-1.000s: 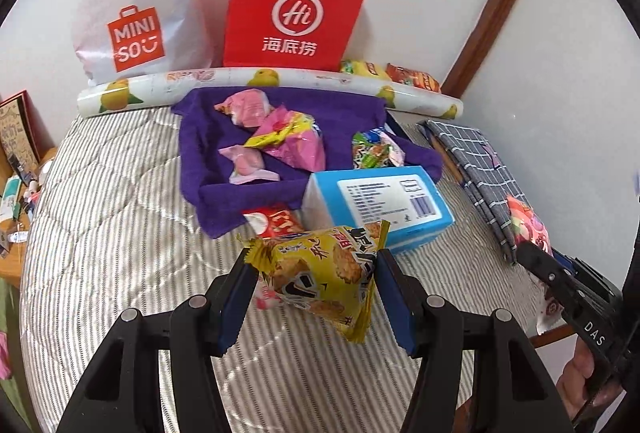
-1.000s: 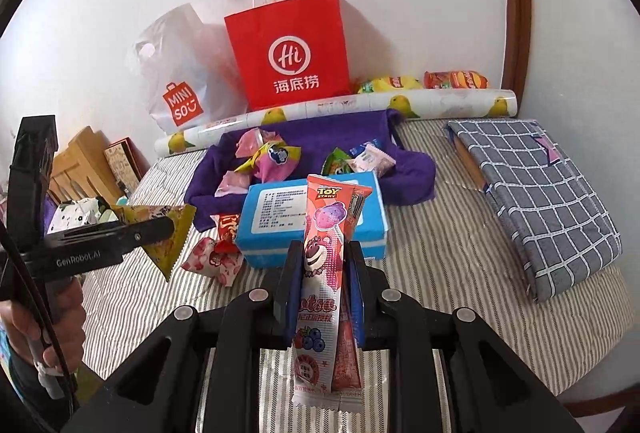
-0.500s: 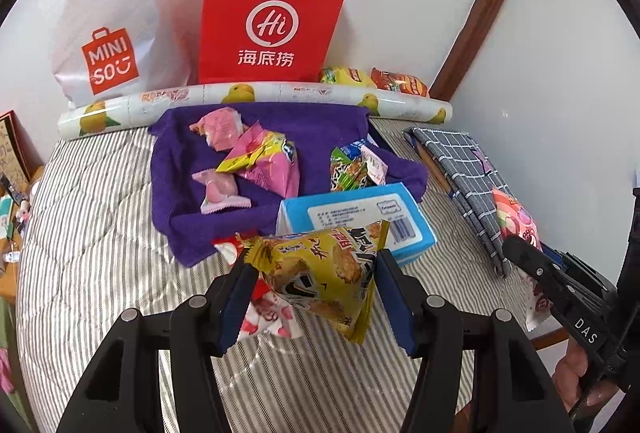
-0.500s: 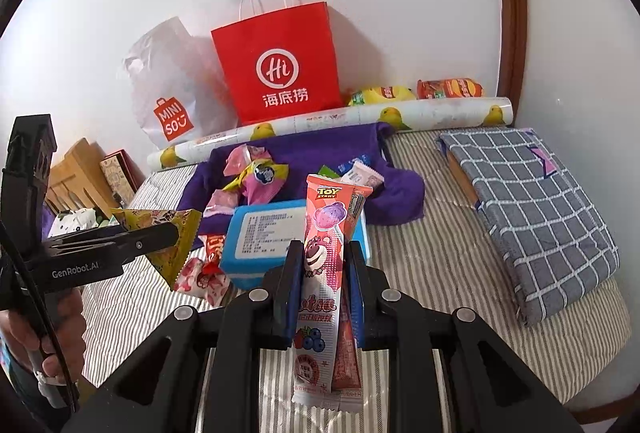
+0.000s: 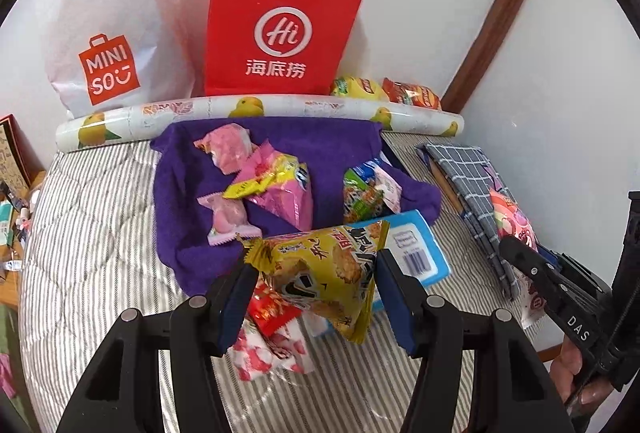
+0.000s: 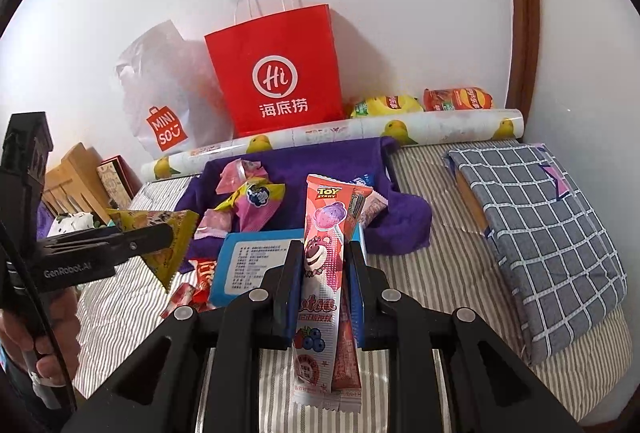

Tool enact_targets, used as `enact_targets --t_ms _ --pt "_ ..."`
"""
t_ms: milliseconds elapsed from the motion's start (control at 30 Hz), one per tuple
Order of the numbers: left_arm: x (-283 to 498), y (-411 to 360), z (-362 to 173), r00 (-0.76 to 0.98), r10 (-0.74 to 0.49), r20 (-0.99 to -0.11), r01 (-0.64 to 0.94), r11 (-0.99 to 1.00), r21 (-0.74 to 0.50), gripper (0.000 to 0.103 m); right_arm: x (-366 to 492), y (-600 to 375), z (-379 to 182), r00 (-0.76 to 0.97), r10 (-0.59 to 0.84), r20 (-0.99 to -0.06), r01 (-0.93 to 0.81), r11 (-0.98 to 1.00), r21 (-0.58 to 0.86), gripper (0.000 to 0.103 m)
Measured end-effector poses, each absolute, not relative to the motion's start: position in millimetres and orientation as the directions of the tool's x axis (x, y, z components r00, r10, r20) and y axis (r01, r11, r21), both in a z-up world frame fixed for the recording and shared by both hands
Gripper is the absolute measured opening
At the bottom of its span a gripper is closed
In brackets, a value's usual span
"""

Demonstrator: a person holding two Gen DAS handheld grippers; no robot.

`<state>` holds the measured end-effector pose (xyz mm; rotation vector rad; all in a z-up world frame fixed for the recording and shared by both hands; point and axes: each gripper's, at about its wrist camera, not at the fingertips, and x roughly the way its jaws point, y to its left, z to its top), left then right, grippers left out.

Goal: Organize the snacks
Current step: 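Carry the yellow chip bag and pink tube over the purple towel with both grippers, then open both grippers to drop the yellow bag and pink tube onto the towel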

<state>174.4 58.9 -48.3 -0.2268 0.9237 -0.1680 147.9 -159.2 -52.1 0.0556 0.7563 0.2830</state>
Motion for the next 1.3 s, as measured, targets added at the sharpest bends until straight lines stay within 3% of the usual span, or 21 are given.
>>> enact_targets --t_ms 1300 --pt "287 118 -89 0.587 -0.084 -0.805 -0.123 0.974 -0.191 0.057 311 -129 -85 0.634 0.332 -0.699 -0.274 0.941 0.199 0.021"
